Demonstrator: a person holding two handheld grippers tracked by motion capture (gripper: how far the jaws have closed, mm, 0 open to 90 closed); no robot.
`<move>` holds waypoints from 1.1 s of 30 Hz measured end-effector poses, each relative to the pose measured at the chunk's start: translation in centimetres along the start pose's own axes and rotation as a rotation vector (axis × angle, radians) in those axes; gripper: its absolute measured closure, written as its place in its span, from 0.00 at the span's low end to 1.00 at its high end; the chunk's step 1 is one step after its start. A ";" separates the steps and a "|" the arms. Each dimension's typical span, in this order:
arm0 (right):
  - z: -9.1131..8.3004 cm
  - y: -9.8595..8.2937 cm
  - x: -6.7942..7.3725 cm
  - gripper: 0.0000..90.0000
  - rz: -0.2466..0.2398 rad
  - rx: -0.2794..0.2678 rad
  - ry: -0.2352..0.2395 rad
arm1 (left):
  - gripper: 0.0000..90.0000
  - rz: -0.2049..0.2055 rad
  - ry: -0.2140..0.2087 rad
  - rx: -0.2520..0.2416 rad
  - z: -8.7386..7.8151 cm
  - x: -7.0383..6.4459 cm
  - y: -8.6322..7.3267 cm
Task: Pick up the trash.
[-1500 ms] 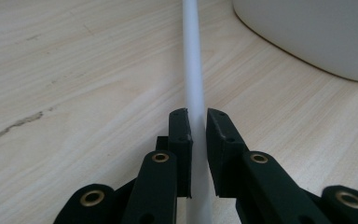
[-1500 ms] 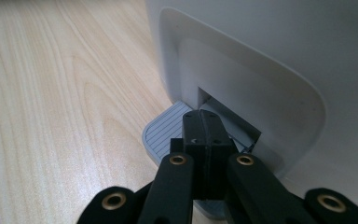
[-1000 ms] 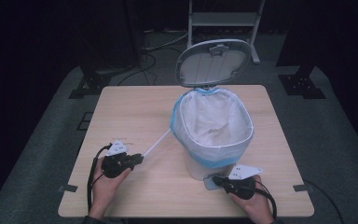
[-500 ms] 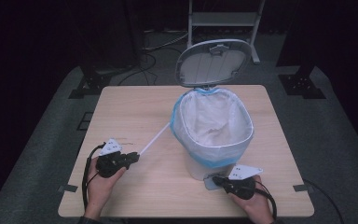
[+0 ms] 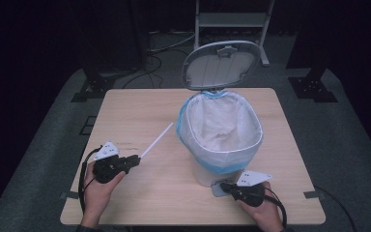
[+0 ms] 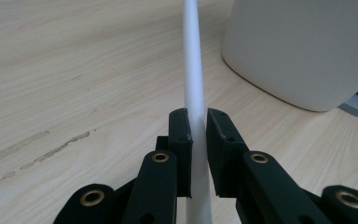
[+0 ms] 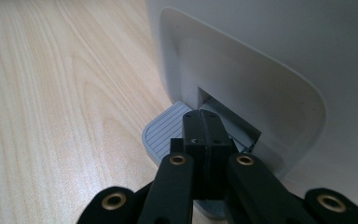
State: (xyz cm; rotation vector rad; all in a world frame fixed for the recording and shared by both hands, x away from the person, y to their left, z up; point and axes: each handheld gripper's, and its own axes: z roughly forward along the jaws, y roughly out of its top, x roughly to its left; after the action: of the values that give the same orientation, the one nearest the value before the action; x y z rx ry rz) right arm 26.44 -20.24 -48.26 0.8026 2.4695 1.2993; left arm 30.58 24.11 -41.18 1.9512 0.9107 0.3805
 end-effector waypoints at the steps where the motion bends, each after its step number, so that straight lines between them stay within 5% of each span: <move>1: 0.0 0.0 0.0 1.00 0.001 0.000 0.001 | 0.90 0.000 0.000 0.000 0.0 0.0 0.0; 18: 0.0 0.0 0.0 1.00 0.001 0.000 0.000 | 0.90 0.011 -0.023 -0.084 -2.9 0.2 2.3; 33: 0.0 0.0 0.0 1.00 0.002 0.001 0.000 | 0.90 0.056 -0.129 -0.160 -5.2 -0.9 5.0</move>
State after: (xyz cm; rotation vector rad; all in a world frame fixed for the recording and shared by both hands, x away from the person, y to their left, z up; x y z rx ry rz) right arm 26.42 -20.23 -48.25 0.8056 2.4702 1.2987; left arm 29.16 25.11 -34.08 1.8346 0.7222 0.3454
